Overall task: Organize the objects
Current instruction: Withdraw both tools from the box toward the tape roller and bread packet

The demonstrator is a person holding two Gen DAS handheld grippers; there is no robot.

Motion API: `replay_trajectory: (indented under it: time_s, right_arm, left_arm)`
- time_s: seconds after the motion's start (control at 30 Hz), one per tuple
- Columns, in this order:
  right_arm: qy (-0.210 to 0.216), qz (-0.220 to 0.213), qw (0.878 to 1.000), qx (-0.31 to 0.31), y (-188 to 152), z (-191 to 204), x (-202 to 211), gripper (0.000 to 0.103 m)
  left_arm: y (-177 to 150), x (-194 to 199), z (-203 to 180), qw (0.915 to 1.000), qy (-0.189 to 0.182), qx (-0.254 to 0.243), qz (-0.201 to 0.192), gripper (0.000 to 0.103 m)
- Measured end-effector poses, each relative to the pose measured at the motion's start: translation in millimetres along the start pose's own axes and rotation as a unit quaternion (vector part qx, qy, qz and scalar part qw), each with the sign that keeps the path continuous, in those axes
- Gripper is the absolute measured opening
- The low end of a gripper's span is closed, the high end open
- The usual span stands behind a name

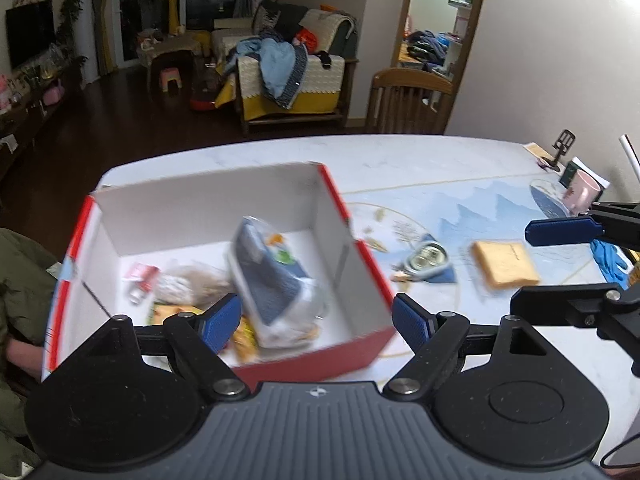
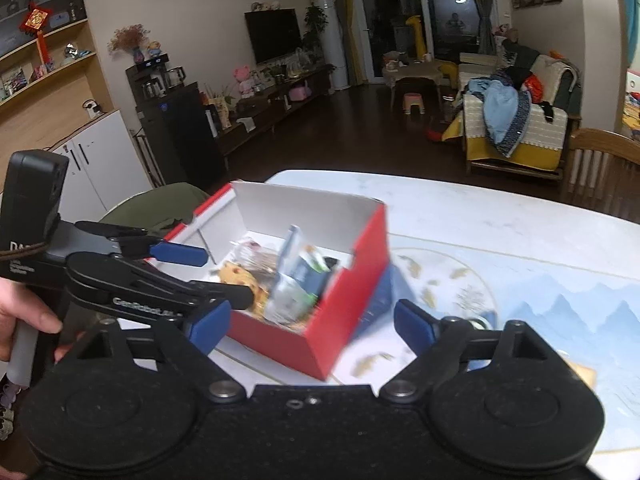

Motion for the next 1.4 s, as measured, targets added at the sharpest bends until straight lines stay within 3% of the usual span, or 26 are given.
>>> replay_trajectory:
  time_s: [0.13,0.37,0.47,0.87,1.17,1.4]
  right_arm:
    - [-0.007,-0.012,1.0,-0.001,-9.4,-26.5,15.3,0.102]
    - [-0.04,-0.018,0.999,0.021,-25.8,-68.8,31.8,0.102]
    - [-0.052,-0.016,0.998,0.027,-32.7,-87.5,39.3,0.102]
    - [-0.083,0.014,0.996,0.028,-40.2,-159.1,38.6,0.102]
    - [-0.079,0.036,0.995,0.046,-35.7,-194.0,18.9,0.103]
    - [-0.09,0.069,0.986,0.122,-38.1,-203.4,-8.5,0.102]
  left_arm:
    - [0.2,-6.0,-25.5,0.9999,-0.006,-0.011,0.002,0.086]
    - [4.4,-21.2,-68.1,0.9992,-0.028,-0.028,0.002,0.088]
    - [8.8,-29.3,-86.4,0.9987,-0.035,-0.038,0.001,0.102]
    - [24.8,-81.9,-144.2,0.9936,-0.063,-0.092,0.012,0.102]
    - [36.6,-134.4,-155.7,0.9906,-0.074,-0.103,0.051,0.102]
    - [38.3,-175.6,-150.3,0.9846,-0.044,-0.142,0.092,0.102]
Point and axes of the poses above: each gripper's, at about its wrist camera, not at the fingertips, and x roughly against the way its jaws point, z to its left, y to its top, the point moved 6 cm from there along -x, roughly the way its jaws point, and after that the axes turned 14 degrees about -x, right-handed, at the moved point
